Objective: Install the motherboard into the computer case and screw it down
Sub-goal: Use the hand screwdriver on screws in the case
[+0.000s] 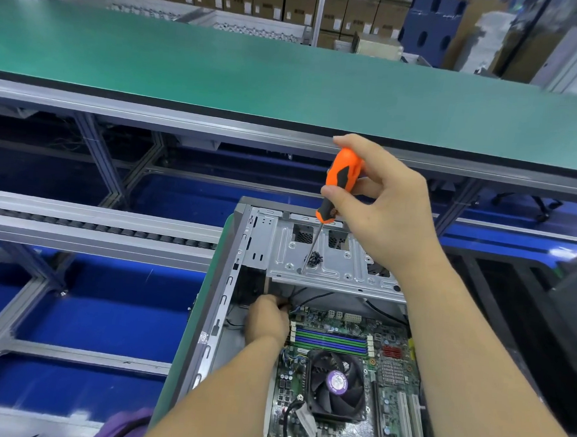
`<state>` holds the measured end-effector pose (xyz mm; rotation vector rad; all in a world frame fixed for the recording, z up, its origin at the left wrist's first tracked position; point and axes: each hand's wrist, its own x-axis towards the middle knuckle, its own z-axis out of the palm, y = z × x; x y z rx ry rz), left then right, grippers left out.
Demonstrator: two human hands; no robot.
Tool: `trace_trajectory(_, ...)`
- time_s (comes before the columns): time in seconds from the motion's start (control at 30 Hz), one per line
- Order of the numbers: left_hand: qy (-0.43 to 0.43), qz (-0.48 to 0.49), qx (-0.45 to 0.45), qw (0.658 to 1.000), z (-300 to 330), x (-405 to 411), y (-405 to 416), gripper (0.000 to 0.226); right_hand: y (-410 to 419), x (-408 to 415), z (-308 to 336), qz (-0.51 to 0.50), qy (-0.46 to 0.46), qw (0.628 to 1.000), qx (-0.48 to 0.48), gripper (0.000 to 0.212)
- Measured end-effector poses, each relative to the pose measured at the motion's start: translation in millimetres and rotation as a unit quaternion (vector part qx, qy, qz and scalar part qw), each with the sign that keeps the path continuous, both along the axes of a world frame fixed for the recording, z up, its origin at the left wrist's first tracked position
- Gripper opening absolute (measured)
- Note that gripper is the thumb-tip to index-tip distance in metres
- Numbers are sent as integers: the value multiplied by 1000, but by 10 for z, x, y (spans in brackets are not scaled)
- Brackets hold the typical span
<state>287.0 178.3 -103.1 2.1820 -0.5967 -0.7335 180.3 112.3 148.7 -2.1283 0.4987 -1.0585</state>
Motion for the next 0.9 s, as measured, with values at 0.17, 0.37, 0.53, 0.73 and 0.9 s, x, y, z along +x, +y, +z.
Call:
trace_trajectory(0.17, -3, -1, 1, 1000, -31, 11, -3, 15, -12, 40, -12, -4, 7, 1000, 3, 53)
trace_trajectory(0.37, -1, 0, 1, 1000, -53, 13, -8, 15, -28, 88, -37, -4, 17, 1000, -4, 51)
trace_trajectory(0.53, 7, 2, -3, 1000, -68, 9, -16, 15, -28, 71, -44, -16, 9, 1000, -21, 49)
trace_trajectory(0.73, 12, 7, 1, 1000, -76, 19, -38, 15, -28, 71, -36, -16, 8, 1000, -19, 49)
trace_trajectory(0.9, 15, 6, 1, 1000, -89, 23, -38, 18, -34, 74, -53, -5, -2, 1000, -10, 47)
